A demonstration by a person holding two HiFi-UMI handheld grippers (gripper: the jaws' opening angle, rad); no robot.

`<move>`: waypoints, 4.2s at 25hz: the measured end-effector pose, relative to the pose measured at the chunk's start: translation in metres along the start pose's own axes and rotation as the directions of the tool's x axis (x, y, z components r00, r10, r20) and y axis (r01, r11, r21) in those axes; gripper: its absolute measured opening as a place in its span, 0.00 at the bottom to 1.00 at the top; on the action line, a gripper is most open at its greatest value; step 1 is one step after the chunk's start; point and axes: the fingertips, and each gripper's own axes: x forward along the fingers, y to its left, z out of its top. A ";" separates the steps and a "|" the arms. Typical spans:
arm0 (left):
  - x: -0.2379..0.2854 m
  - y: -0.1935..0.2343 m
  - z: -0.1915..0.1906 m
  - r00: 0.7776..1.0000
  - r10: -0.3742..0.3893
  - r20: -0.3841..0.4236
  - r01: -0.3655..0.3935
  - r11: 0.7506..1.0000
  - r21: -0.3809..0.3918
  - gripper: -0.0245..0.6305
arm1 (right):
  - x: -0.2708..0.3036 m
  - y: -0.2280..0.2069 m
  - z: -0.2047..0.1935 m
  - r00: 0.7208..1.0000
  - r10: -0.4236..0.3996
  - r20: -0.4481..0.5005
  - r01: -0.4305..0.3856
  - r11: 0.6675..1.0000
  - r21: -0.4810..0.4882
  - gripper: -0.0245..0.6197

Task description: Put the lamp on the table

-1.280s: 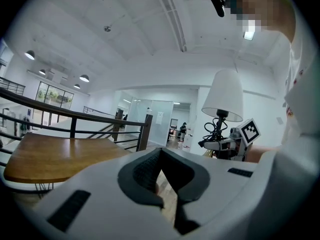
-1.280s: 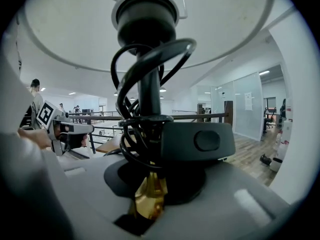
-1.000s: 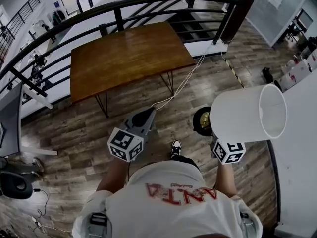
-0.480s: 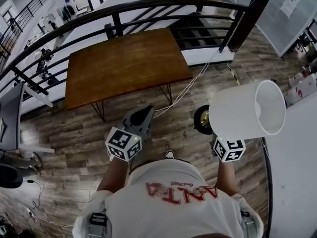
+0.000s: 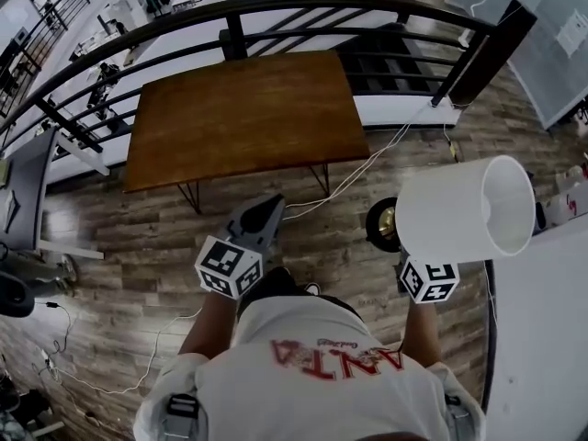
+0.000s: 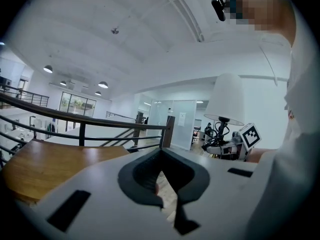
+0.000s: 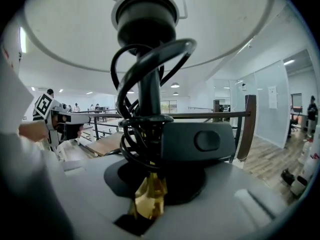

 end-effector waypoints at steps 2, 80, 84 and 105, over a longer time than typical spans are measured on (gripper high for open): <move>0.006 0.007 -0.004 1.000 0.008 -0.003 -0.008 1.000 -0.005 0.05 | 0.013 -0.002 -0.003 1.000 0.011 -0.005 -0.011 1.000 0.007 0.16; 0.281 0.408 0.039 0.918 0.372 -0.136 -0.391 0.906 -0.163 0.05 | 0.702 -0.129 0.066 0.978 0.175 -0.114 -0.182 0.982 -0.055 0.16; 0.289 0.409 0.033 0.910 0.381 -0.163 -0.406 0.897 -0.172 0.05 | 0.724 -0.137 0.053 0.976 0.180 -0.122 -0.190 0.979 -0.069 0.16; 0.292 0.418 0.021 0.904 0.387 -0.181 -0.418 0.890 -0.184 0.05 | 0.747 -0.123 0.021 0.969 0.207 -0.137 -0.212 0.977 -0.022 0.16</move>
